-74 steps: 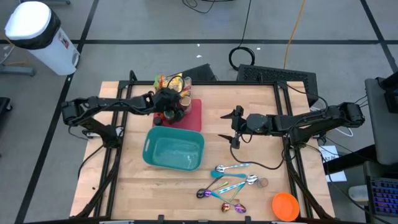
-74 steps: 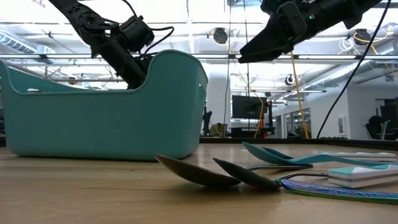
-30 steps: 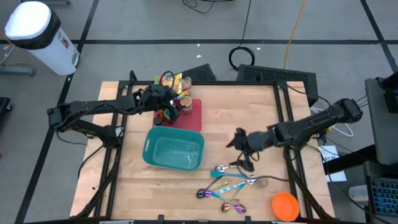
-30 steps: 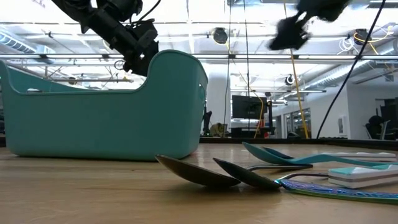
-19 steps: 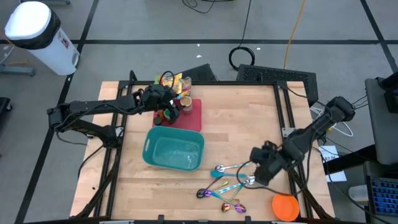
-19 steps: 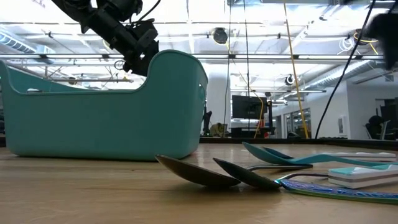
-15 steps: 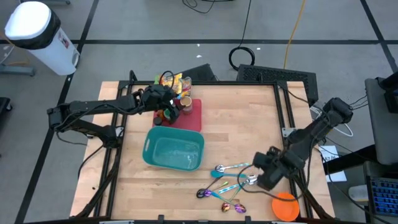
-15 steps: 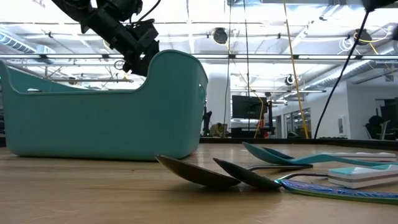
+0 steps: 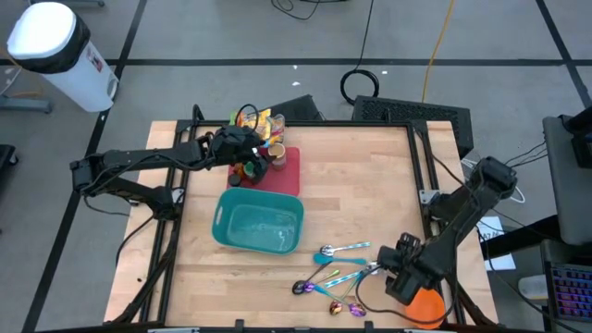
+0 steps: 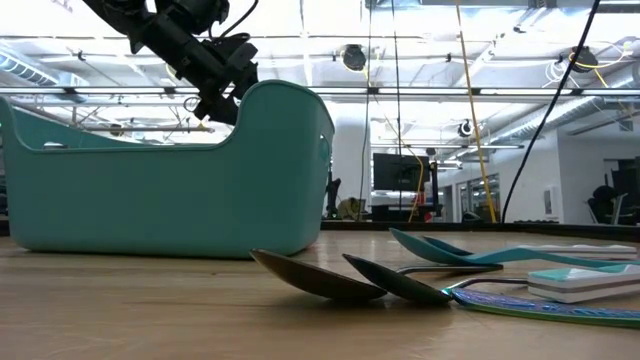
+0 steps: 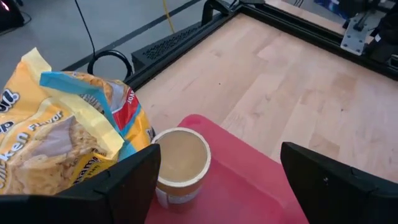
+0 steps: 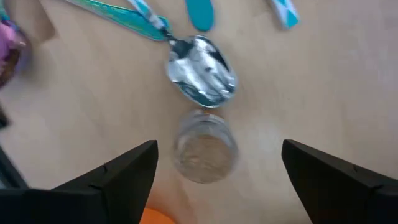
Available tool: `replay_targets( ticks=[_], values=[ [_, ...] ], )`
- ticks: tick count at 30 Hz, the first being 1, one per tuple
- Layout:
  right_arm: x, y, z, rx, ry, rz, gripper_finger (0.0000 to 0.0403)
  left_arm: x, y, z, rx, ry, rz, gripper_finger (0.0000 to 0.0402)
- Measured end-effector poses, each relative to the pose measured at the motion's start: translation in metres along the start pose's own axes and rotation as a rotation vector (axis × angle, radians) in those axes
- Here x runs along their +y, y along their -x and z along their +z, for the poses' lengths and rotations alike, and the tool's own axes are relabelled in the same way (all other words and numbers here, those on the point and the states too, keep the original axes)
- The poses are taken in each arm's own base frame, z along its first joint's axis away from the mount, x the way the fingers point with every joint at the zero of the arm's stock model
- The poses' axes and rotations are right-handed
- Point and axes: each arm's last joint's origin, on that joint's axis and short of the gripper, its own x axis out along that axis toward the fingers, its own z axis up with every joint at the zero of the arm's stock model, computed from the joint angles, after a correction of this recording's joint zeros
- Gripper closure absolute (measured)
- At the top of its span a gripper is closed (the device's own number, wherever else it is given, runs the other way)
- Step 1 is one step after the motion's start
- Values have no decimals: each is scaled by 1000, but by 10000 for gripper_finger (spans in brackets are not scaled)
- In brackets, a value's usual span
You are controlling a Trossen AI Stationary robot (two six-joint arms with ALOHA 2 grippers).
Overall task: Pick & Place Food Item
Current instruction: Put the brown seasoning bottle into the red bin
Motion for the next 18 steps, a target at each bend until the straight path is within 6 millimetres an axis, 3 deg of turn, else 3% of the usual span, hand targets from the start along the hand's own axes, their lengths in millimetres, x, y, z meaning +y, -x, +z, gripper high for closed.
replay_targets(
  ticks=[5,12,18],
  values=[
    [4,-8,1,-18,8,63,72,0,0,0,0,4,0,66],
    [-6,-27,-3,44,-9,41,79,0,0,0,1,3,-1,66],
    [-9,-30,-3,53,-3,28,139,0,0,0,1,3,-1,66]
  ],
)
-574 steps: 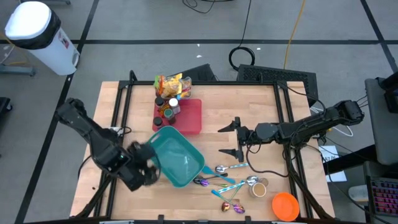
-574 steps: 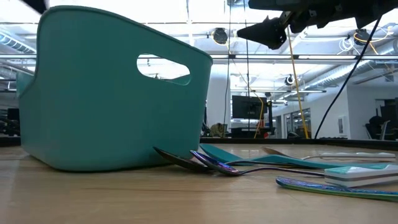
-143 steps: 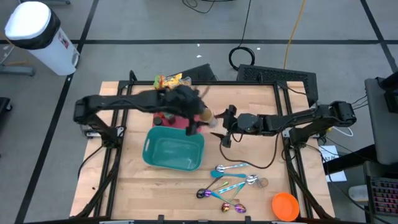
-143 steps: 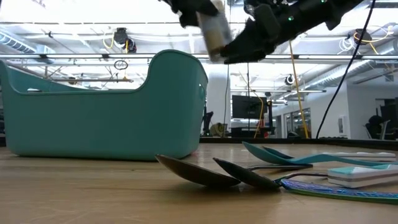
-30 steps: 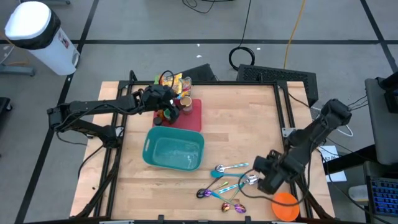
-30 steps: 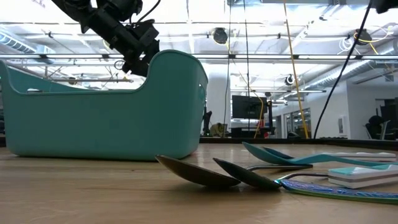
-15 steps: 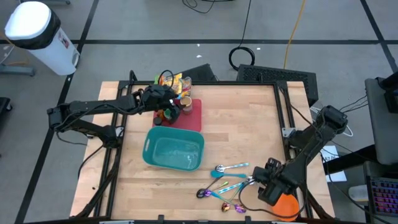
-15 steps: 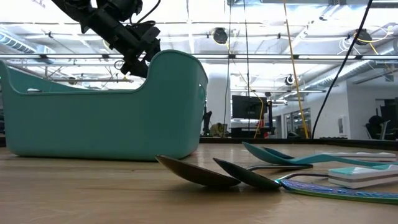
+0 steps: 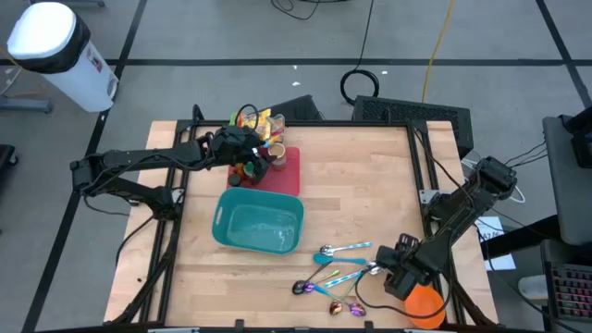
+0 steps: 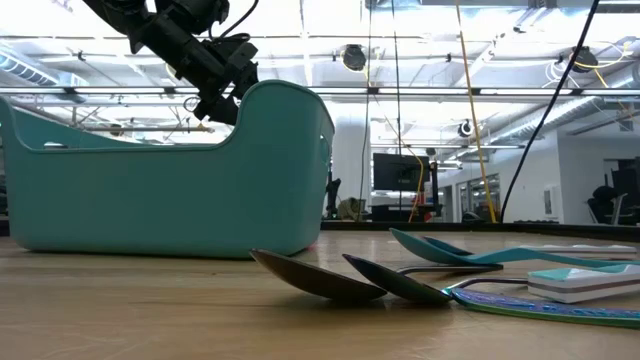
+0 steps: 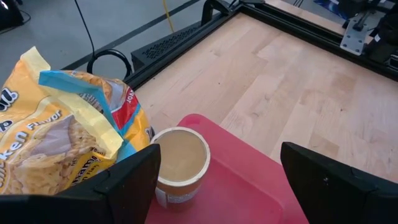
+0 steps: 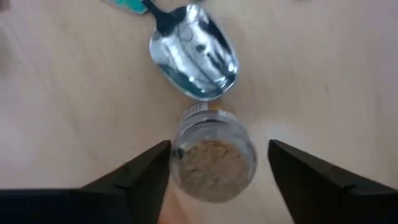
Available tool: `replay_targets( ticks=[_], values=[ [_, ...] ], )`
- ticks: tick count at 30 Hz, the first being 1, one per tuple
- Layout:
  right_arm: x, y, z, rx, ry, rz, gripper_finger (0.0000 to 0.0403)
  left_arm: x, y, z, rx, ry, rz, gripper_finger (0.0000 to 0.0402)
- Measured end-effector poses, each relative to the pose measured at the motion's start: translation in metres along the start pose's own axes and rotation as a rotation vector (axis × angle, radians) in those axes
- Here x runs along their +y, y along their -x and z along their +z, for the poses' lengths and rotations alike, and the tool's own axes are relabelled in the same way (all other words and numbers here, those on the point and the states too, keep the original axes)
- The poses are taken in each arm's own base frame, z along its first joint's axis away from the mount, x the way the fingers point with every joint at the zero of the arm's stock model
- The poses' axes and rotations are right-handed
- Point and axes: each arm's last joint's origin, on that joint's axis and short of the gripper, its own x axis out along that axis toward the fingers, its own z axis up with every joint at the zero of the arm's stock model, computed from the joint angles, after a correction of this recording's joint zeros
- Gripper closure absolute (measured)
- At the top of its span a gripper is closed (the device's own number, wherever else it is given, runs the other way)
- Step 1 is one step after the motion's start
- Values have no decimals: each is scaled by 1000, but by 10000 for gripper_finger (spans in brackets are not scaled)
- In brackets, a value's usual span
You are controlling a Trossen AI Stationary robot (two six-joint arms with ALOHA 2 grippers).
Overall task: Pick & Place Food Item
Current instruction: Put the brown seasoning bottle into the red bin
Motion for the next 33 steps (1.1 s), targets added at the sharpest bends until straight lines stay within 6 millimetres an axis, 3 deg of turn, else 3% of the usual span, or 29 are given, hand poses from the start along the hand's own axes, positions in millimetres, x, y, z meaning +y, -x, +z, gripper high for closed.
replay_targets(
  ticks=[6,12,21,28,33],
  values=[
    [-4,10,0,60,-19,62,242,0,0,0,0,11,-1,66],
    [-21,44,5,-54,-83,183,242,-1,0,0,6,17,-31,66],
    [-54,84,25,-531,7,156,242,-11,1,7,-78,-32,-101,66],
    [-63,90,64,-737,180,25,242,-30,6,16,-164,-43,-346,66],
    [-71,97,101,-870,303,-37,242,-54,13,14,-200,-165,-508,66]
  ],
)
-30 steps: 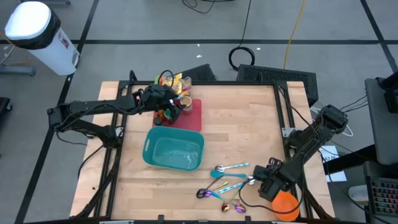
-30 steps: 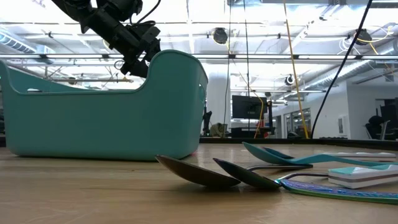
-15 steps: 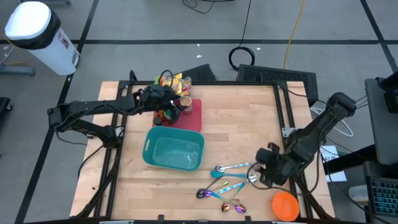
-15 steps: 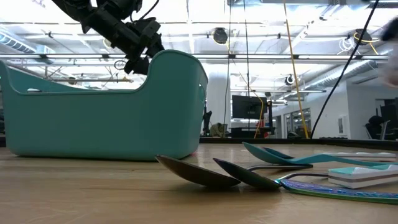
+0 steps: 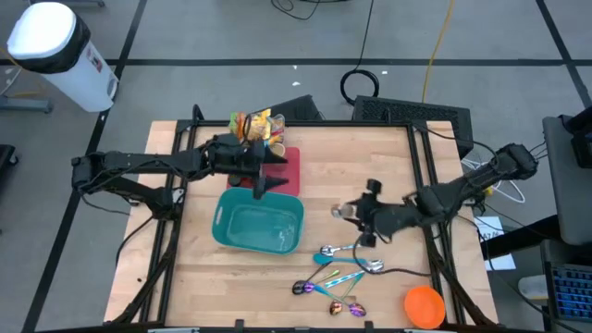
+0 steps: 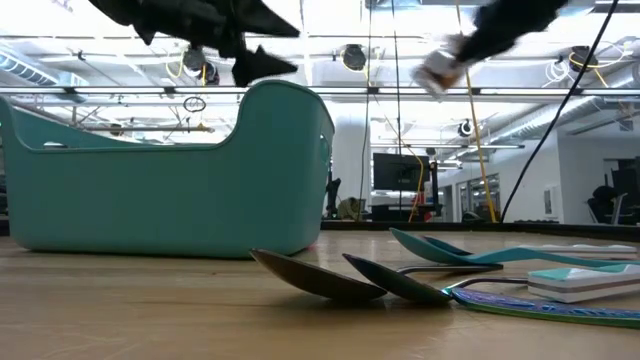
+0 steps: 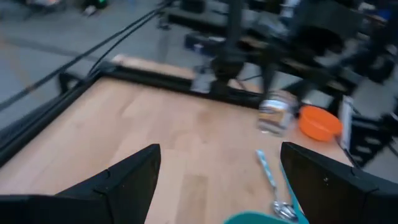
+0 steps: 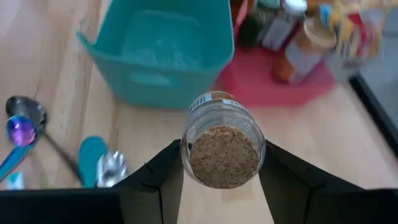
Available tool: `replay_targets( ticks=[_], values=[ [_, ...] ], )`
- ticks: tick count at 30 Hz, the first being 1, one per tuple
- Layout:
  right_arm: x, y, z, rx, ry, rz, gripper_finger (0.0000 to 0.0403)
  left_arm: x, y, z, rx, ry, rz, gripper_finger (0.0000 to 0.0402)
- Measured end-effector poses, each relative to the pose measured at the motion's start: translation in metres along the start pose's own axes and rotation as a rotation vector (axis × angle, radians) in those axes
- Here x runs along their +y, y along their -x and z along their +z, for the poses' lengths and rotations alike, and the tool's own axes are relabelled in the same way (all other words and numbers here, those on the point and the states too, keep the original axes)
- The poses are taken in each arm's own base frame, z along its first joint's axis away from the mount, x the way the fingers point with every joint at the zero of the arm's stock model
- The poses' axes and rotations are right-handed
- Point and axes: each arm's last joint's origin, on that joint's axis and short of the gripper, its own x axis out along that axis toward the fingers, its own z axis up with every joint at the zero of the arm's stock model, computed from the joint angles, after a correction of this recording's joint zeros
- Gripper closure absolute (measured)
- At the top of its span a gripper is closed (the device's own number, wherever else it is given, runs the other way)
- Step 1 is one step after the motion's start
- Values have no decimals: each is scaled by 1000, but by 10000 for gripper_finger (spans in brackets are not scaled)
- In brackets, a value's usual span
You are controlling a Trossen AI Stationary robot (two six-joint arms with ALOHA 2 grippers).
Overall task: Pick & Place Food Item
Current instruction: Put the brown seasoning bottle into the red bin
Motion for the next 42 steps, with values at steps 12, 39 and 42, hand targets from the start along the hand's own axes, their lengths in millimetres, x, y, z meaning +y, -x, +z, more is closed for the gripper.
replay_targets(
  ticks=[12,39,42],
  values=[
    [-42,-46,36,-199,117,93,242,-30,-15,-7,-23,-136,22,66],
    [-57,-64,46,-290,119,115,242,-24,-74,-22,70,-168,-51,88],
    [-57,-65,45,-282,120,110,242,-24,-74,-22,70,-165,-58,141]
  ],
)
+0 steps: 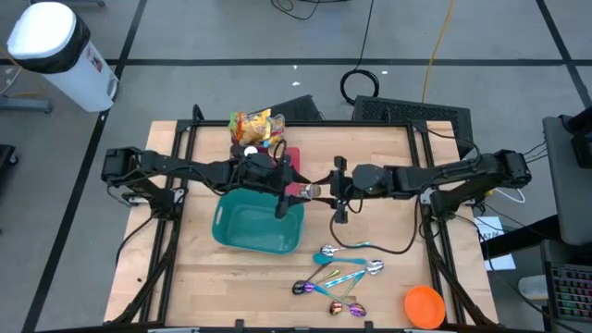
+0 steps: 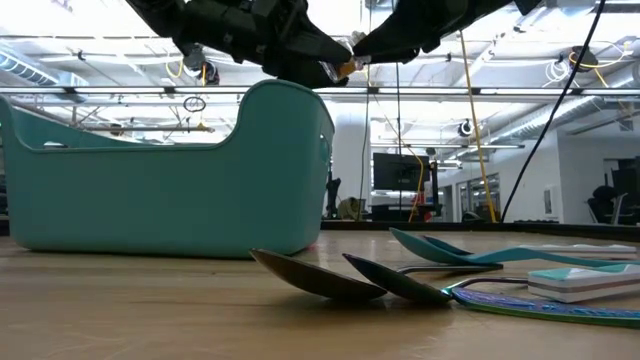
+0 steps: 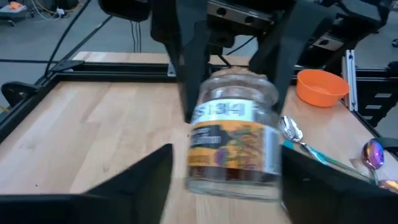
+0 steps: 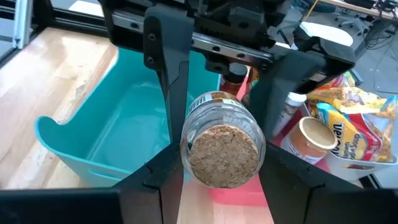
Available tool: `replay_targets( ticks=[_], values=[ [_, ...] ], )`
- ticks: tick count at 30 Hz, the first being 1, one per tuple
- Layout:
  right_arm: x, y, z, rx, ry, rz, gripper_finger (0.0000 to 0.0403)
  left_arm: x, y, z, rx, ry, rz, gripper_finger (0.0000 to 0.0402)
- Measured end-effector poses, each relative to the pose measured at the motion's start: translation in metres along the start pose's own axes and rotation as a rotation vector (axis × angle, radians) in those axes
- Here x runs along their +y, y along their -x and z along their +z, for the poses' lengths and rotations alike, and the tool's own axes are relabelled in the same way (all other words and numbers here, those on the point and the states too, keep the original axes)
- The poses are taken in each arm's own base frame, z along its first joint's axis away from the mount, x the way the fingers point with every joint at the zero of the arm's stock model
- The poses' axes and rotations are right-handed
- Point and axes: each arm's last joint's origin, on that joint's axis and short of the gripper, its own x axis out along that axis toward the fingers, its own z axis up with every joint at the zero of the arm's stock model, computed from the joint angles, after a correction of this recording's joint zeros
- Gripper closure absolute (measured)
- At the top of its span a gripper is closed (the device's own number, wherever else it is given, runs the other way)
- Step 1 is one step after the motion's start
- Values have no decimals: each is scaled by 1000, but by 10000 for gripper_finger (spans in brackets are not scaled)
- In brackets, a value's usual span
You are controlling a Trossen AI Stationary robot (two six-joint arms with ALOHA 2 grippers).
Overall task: Pick & Place Food Item
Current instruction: Put the brown seasoning bottle into the red bin
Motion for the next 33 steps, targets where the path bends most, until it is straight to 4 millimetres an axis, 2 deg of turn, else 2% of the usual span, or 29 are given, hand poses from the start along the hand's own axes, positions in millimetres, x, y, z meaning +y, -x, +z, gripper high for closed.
replay_targets(
  ticks=[3,7,11,17,20,22,25,29,33],
  values=[
    [0,0,-1,5,-2,4,241,-1,0,0,1,0,-23,205],
    [-1,2,0,6,-2,1,234,0,0,1,-6,-27,-24,207],
    [-2,14,0,49,-6,8,199,4,8,9,-49,-68,-13,207],
    [-3,40,-14,230,-151,14,159,25,20,23,-215,-116,-98,207],
    [-2,46,-22,232,-204,-27,154,36,26,21,-306,-122,-156,207],
    [1,46,-33,228,-192,-70,155,41,28,17,-391,-136,-188,207],
    [0,45,-44,101,-159,-181,160,46,30,13,-502,-133,-213,207],
    [-5,41,-57,-243,-137,-314,172,54,28,6,-555,-101,-219,207],
    [-13,46,-68,-619,-142,-331,181,57,24,1,-547,-66,-225,207]
  ],
)
